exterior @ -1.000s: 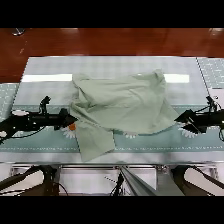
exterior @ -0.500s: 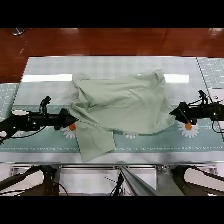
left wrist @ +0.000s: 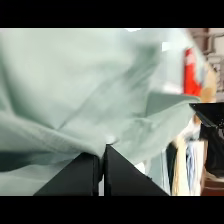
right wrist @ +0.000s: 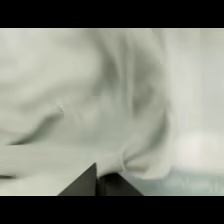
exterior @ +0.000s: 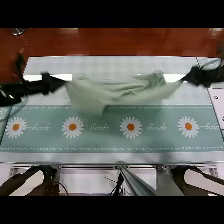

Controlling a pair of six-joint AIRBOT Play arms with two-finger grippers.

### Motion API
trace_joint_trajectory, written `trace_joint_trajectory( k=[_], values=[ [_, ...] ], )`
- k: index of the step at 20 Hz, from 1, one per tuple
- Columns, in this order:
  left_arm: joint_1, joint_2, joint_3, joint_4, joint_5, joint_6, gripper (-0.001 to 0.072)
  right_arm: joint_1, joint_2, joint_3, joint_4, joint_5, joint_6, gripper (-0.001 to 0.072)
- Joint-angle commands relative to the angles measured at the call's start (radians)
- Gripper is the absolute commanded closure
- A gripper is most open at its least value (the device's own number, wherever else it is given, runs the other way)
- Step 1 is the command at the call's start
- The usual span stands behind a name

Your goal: Fold the shirts.

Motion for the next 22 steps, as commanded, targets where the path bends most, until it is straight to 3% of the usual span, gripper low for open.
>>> trace_joint_trajectory(
  k=[1, 3, 5, 8, 10, 13, 18, 22],
  values=[
    [0.001, 0.121, 0.375, 0.044, 0.1, -0.147, 0.0684, 0.01, 0.044, 0.468, -0.106, 0.039, 0.111, 0.0688],
    [0.0, 0.171, 0.616, 0.274, 0.115, -0.284, 0.0684, 0.01, 0.085, 0.679, -0.205, 0.103, 0.164, 0.0688],
    [0.001, 0.228, 0.802, 0.511, 0.093, -0.38, 0.0684, 0.01, 0.182, 0.743, -0.226, 0.097, 0.166, 0.0688],
    [0.0, 0.351, 0.936, 0.842, 0.019, -0.476, 0.0683, 0.01, 0.34, 0.743, -0.222, 0.161, 0.166, 0.0688],
    [0.0, 0.457, 0.938, 0.995, -0.035, -0.496, 0.0683, 0.01, 0.436, 0.743, -0.225, 0.196, 0.175, 0.0688],
    [0.0, 0.592, 0.938, 1.117, -0.144, -0.495, 0.0683, 0.01, 0.575, 0.743, -0.235, 0.215, 0.176, 0.0687],
    [0.0, 0.66, 0.929, 1.16, -0.351, -0.495, 0.0683, 0.01, 0.711, 0.693, -0.333, 0.267, 0.219, 0.0688],
    [0.0, 0.654, 0.757, 1.151, -0.387, -0.533, 0.0683, 0.01, 0.721, 0.525, -0.348, 0.353, 0.249, 0.0688]
  ],
)
